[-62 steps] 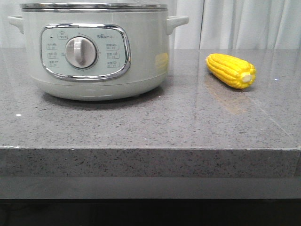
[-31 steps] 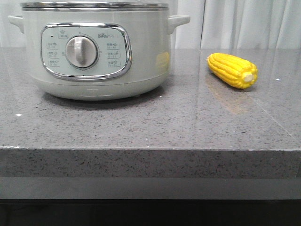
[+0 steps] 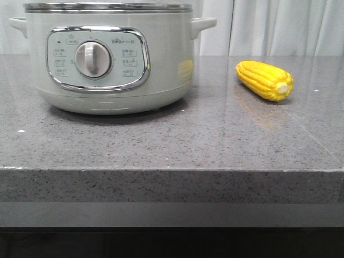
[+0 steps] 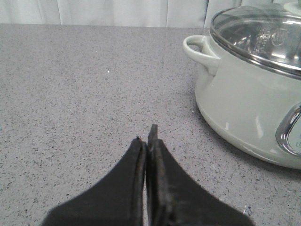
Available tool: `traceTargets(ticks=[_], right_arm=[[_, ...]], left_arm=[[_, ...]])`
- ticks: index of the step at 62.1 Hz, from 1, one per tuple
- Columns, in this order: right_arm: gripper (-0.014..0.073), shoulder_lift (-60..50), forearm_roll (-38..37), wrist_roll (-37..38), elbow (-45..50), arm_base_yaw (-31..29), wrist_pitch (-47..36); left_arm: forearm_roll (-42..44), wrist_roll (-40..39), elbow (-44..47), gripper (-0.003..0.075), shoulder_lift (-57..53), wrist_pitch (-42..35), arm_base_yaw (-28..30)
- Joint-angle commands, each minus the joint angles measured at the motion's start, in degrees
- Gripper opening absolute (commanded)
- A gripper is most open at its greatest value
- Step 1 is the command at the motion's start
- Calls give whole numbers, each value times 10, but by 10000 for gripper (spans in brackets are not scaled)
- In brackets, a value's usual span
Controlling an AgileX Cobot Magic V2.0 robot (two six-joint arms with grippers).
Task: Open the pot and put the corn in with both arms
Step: 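Grasp the lid's round knob with the left gripper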
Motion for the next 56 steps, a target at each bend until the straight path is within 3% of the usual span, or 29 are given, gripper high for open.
traceTargets(ticks=[1, 5, 12, 16, 19, 23, 28, 35, 46, 56], right_arm=[[-32, 9, -12, -5, -22, -2, -58], [47, 9, -12, -5, -22, -2, -60], [276, 9, -12, -5, -22, -2, -60], [409, 9, -12, -5, -22, -2, -60], [491, 9, -12, -5, -20, -2, -61], [540, 9, -12, -5, -19, -2, -61], [540, 9, -12, -5, -19, -2, -61], [540, 9, -12, -5, -19, -2, -61], [540, 9, -12, -5, -19, -2, -61], [540, 9, -12, -5, -19, -2, -61]], left_arm=[[-7, -5, -21, 24, 7, -63, 1], [-7, -5, -21, 125, 7, -72, 1], [-7, -5, -21, 459, 7, -79, 1], [-7, -5, -21, 611, 7, -82, 1], [-7, -5, -20, 685, 8, -89, 1], [-7, -5, -20, 702, 7, -95, 1], [-12, -5, -21, 691, 7, -93, 1], [-19, -5, -62, 672, 27, -13, -4], [-19, -3, -190, 672, 126, 106, -43], [-22, -3, -313, 672, 237, 160, -114]])
